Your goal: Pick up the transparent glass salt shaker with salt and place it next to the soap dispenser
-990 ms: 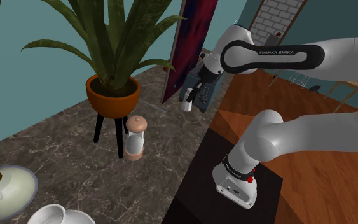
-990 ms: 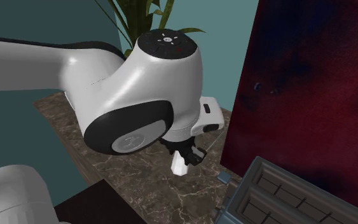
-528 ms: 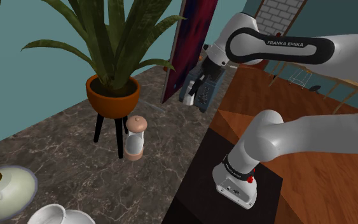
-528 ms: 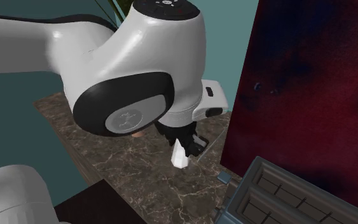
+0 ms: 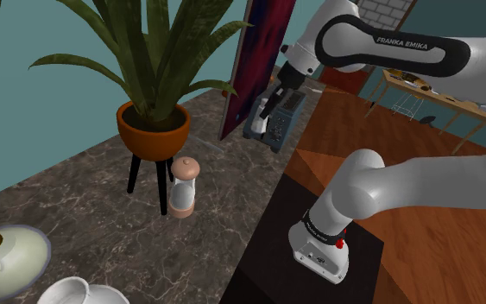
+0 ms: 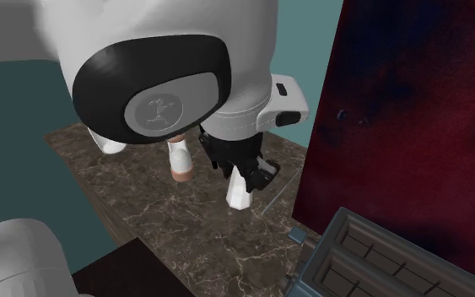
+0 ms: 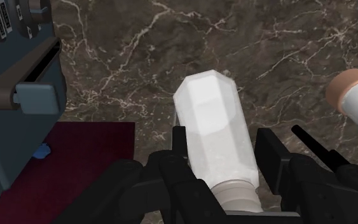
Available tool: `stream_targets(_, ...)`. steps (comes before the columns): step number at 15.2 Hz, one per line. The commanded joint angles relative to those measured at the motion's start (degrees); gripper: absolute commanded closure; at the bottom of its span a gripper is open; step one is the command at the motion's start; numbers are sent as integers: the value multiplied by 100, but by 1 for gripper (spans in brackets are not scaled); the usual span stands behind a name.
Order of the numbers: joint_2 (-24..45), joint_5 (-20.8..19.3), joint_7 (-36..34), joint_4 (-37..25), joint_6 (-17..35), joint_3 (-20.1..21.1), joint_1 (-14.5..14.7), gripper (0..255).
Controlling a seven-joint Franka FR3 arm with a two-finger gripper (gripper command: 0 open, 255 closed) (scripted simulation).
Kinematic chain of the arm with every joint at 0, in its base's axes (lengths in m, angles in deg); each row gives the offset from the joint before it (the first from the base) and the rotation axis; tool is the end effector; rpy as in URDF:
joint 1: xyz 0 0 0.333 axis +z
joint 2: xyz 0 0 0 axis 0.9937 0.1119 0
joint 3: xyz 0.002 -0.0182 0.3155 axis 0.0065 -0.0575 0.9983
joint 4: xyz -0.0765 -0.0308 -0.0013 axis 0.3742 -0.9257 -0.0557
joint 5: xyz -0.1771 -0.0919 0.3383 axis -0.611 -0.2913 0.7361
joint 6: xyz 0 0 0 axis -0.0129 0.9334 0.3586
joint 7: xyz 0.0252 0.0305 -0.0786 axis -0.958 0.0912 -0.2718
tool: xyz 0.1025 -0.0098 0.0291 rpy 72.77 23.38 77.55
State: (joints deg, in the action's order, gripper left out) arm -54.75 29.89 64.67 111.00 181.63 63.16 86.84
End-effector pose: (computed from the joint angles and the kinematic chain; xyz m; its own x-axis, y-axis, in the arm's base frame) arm 0.3040 -0.0447 0.5091 0.9389 0.2444 0.2424 0.2786 -0.9531 -0.1182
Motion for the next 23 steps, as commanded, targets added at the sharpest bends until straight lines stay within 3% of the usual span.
stream_targets(1, -9, 2, -17, -138, -148, 9, 2, 255)
stream_targets(12, 93, 42, -132, -993, -891, 79, 54, 255)
stream_targets(23, 844, 805, -1552, -1291, -240, 1495, 633, 255)
